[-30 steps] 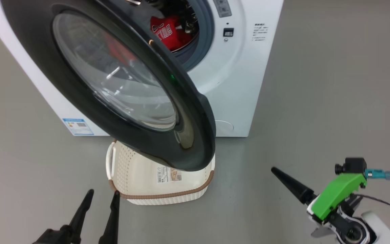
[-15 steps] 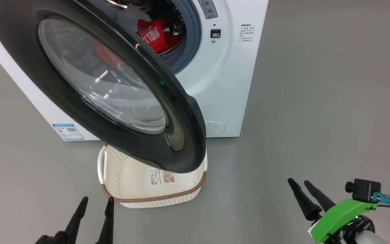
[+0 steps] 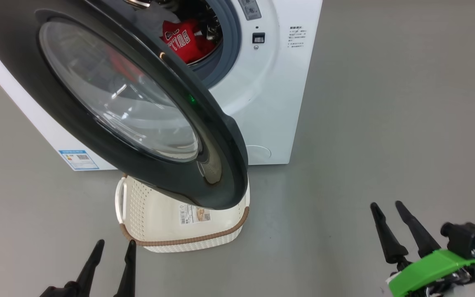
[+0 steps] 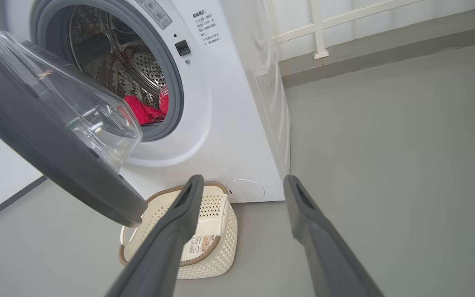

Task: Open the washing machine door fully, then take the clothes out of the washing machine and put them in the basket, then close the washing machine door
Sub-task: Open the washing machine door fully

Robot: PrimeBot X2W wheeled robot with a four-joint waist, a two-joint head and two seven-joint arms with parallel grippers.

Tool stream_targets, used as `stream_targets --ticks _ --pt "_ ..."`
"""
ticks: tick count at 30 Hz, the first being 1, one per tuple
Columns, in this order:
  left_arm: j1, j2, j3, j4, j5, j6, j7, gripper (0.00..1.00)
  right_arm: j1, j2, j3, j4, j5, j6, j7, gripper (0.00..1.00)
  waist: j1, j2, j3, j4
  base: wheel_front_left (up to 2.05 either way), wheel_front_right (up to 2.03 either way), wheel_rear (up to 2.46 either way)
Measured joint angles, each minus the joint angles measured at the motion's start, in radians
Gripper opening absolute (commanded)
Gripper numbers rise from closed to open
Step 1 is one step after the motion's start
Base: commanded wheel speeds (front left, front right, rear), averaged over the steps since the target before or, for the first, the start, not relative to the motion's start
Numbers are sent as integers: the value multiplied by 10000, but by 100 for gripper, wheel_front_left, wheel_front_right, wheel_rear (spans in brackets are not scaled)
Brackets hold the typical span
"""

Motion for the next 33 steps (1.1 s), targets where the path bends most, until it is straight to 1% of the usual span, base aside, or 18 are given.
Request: stream_targets --ticks 5,10,13,18,33 --pt "-3 4 2 -4 0 0 0 100 721 750 -1371 -742 -1639 0 -15 100 0 0 -35 -2 0 0 0" --pt "0 -6 42 -127 6 -2 0 100 1425 1375 -2429 -1461 -2824 0 -15 100 0 0 -84 33 0 0 0" --pt "3 -13 48 -184 35 -2 0 100 1843 1687 -2849 -1630 -3189 2 -15 100 0 0 -126 67 0 0 0" --pt "34 -42 38 -249 81 -2 0 100 2291 1852 -2863 -1565 -3315 4 -15 100 0 0 -207 105 0 0 0" --pt "35 -42 -92 -261 81 -2 0 100 2291 1889 -2828 -1521 -3287 4 -15 100 0 0 -243 199 0 0 0"
